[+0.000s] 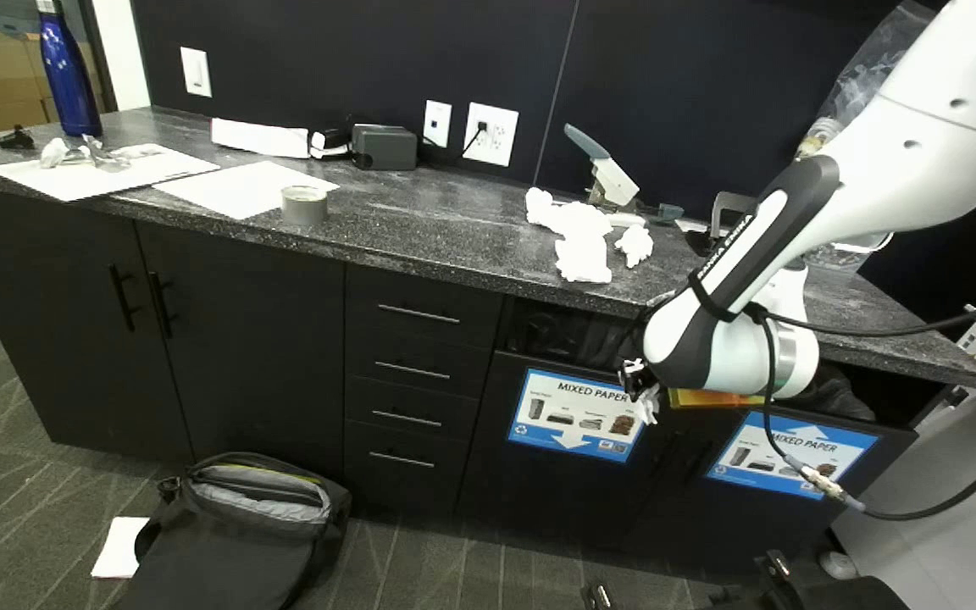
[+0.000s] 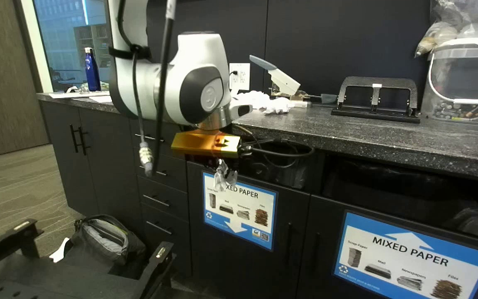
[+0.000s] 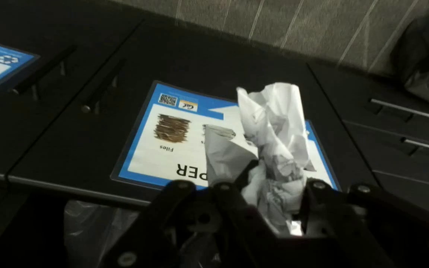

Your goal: Put the papers in the bon to the left

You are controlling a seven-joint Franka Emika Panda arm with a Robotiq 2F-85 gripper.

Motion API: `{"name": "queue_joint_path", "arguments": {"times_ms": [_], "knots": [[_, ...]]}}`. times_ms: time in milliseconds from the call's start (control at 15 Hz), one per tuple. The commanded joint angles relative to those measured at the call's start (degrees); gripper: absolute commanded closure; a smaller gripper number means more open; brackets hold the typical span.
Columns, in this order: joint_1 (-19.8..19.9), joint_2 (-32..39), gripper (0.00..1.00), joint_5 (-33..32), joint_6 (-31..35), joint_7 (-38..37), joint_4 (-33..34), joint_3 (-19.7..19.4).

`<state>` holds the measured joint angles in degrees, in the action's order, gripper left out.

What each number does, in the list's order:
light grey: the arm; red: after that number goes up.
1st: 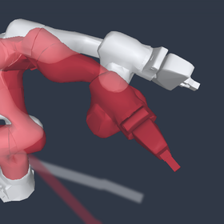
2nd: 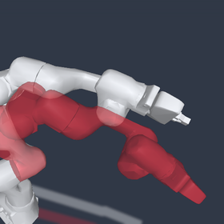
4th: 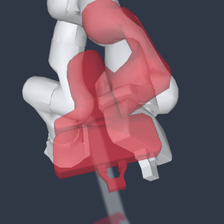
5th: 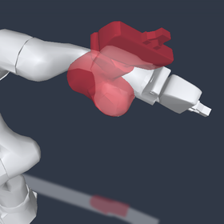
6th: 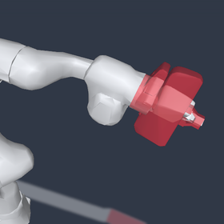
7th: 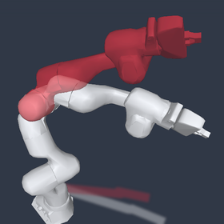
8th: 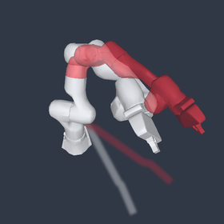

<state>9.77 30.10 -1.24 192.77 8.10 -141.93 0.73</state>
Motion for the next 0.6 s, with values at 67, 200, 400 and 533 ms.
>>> {"name": "queue_joint_path", "arguments": {"times_ms": [67, 200, 400, 533], "knots": [[3.0, 10.8, 0.85, -0.9, 15.9, -7.2, 6.4, 2.4], [2.8, 14.5, 0.86, -0.7, 21.7, -9.7, 9.3, 2.1], [2.2, 19.1, 0.85, 0.1, 28.1, -12.7, 14.8, 1.5], [1.9, 22.4, 0.86, 0.7, 32.2, -14.2, 18.8, 1.2]]}}
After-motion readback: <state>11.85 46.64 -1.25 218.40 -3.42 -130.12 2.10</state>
